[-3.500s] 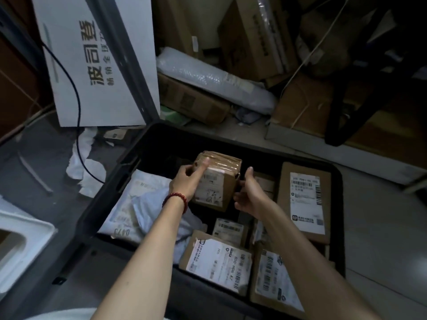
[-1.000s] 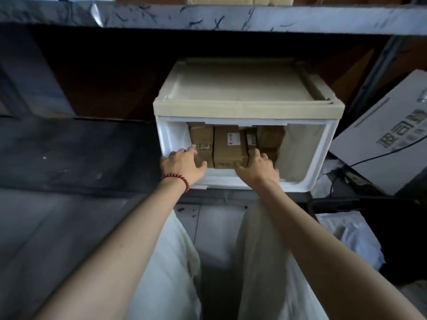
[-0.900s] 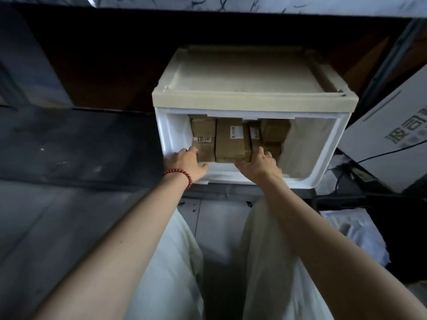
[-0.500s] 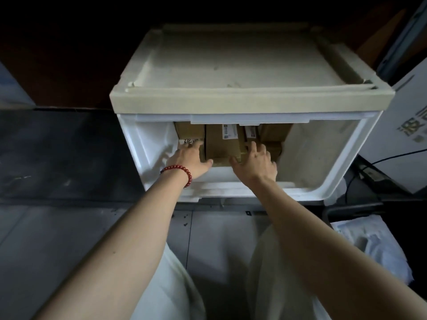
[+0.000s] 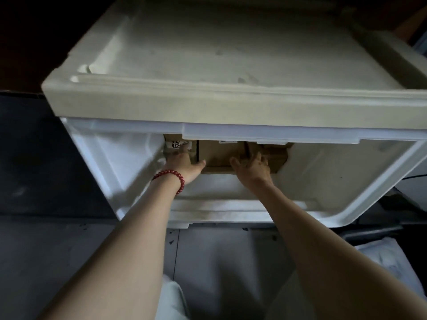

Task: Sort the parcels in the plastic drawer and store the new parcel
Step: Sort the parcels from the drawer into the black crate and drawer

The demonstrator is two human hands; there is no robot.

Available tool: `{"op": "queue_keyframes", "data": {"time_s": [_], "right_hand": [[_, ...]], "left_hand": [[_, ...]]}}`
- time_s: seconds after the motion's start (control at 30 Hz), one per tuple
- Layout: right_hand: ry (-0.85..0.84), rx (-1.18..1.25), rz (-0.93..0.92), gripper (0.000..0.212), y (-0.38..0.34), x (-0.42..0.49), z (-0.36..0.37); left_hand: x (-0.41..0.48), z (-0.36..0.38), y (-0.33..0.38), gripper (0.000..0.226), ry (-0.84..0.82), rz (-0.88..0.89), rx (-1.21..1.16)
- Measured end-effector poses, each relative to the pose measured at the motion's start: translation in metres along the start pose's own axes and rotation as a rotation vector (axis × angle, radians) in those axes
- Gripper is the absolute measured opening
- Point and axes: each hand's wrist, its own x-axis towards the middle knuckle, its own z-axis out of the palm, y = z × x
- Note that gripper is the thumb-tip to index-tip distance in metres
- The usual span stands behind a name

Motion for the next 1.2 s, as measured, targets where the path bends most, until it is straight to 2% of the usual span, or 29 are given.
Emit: {"op": "queue_keyframes", "data": {"time_s": [0.2, 0.47, 0.67, 0.77, 0.87, 0.97, 1.07, 1.2], "right_hand": [[-0.028, 0.028, 0.034, 0.075, 0.007, 0.018, 0.005], [-0.101, 0.114, 0.052, 0.058, 0.004, 0.020, 0.006], [-0.070, 0.278, 0.113, 0.061, 0.002, 0.022, 0.012], [-0.081, 0.280, 0.136, 0.062, 0.004, 0.023, 0.015], [-0.102, 0.308, 0.163, 0.045, 0.004, 0.021, 0.011], [-0.204, 0.418, 0.202, 0.040, 0.001, 0.013, 0.004], [-0.305, 0.431, 0.161, 0.028, -0.003, -0.003, -0.006], [-0.391, 0.440, 0.126, 0.022, 0.001, -0.026, -0.018]], "left_hand": [[0.017, 0.020, 0.006, 0.075, -0.032, -0.028, -0.004], [0.021, 0.028, 0.013, 0.073, -0.083, -0.069, -0.192], [0.017, 0.029, 0.016, 0.055, -0.049, -0.068, -0.161], [0.018, 0.029, 0.012, 0.047, -0.099, -0.080, -0.150], [0.019, 0.025, 0.008, 0.052, -0.106, -0.121, -0.207], [0.019, 0.019, 0.006, 0.058, -0.076, -0.178, -0.331], [0.012, 0.013, 0.000, 0.056, -0.118, -0.205, -0.438], [-0.004, 0.002, -0.009, 0.076, -0.142, -0.187, -0.518]]}}
